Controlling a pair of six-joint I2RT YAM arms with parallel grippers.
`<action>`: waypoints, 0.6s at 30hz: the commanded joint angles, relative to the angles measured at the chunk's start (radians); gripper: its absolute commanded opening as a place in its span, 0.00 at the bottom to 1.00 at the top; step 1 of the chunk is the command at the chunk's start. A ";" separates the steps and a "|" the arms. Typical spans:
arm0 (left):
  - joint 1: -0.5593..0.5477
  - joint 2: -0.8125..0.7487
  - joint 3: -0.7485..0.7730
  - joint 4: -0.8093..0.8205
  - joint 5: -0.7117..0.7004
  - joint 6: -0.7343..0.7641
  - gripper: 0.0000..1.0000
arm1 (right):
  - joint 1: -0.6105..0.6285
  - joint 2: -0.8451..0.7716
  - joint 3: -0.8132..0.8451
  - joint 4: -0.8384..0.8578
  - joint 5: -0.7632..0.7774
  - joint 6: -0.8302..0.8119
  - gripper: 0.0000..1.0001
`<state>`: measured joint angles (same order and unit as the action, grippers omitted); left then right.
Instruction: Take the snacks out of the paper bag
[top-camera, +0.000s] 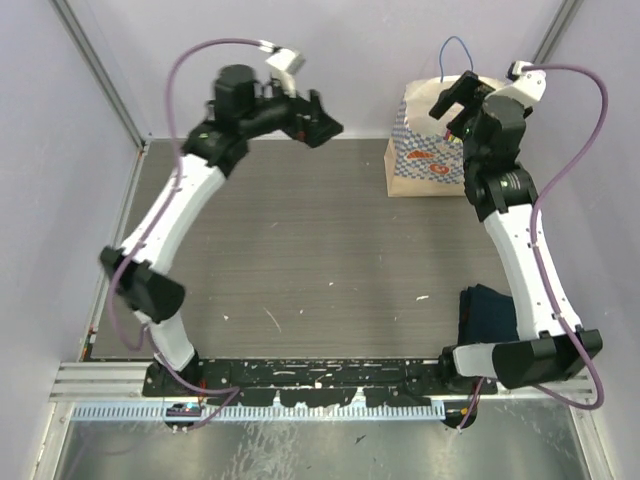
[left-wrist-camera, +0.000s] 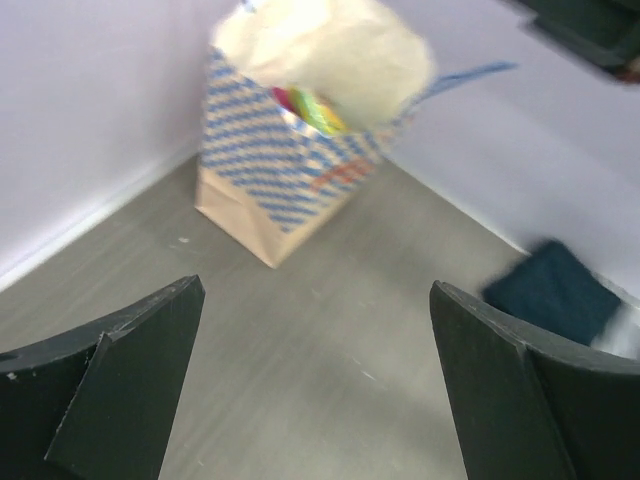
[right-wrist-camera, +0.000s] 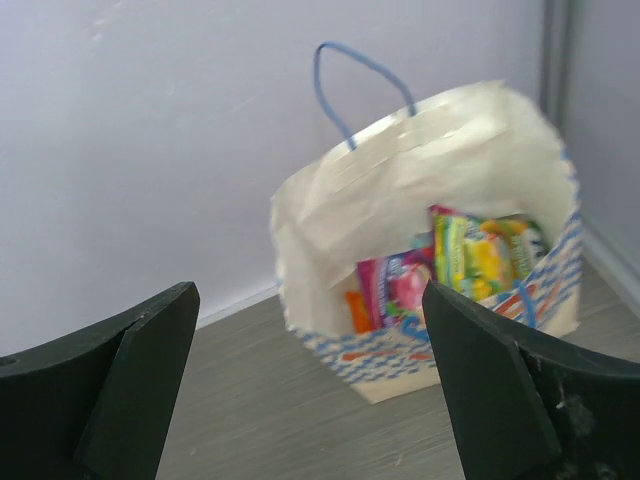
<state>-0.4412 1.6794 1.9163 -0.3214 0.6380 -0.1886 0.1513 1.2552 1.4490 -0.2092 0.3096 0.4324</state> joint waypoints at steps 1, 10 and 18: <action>-0.143 0.251 0.339 -0.214 -0.601 0.082 0.98 | -0.036 0.138 0.275 -0.170 0.236 -0.148 1.00; -0.238 0.581 0.708 -0.224 -0.810 0.020 0.98 | -0.237 0.504 0.801 -0.598 -0.008 -0.138 0.99; -0.242 0.532 0.549 -0.152 -0.874 0.040 0.98 | -0.239 0.351 0.503 -0.508 -0.045 -0.052 0.98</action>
<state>-0.6827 2.2898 2.5103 -0.5468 -0.1593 -0.1669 -0.0963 1.7531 2.0724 -0.7521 0.3042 0.3248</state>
